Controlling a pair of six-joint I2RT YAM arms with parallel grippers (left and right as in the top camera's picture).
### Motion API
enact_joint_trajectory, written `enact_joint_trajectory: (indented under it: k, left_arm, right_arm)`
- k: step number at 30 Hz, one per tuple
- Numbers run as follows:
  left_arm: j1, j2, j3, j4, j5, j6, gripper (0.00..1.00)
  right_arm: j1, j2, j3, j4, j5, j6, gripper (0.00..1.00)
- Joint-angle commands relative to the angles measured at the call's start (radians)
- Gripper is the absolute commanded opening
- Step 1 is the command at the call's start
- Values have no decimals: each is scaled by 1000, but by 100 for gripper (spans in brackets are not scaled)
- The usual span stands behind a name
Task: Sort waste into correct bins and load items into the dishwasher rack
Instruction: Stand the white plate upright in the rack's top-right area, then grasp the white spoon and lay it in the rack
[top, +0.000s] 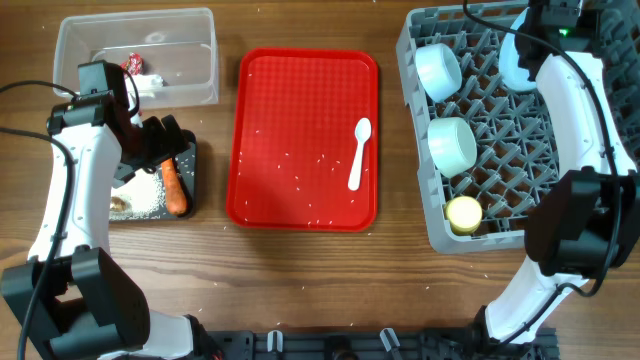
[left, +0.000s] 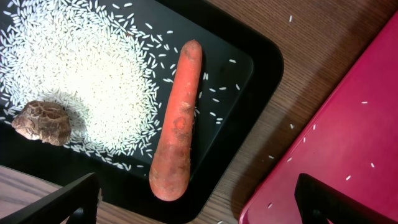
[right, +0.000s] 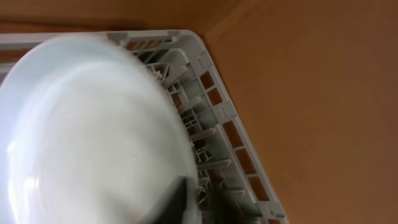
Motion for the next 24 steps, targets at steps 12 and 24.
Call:
enact_joint_trajectory:
  k: [12,24]
  left_arm:
    - [-3,-6,12,3,-6,5,100]
    - [-3,-6,12,3,-6,5,100]
  right_arm:
    - [334,-267,8,-377,-890,518,81]
    - [528,198,-65,-518,-906,679,73]
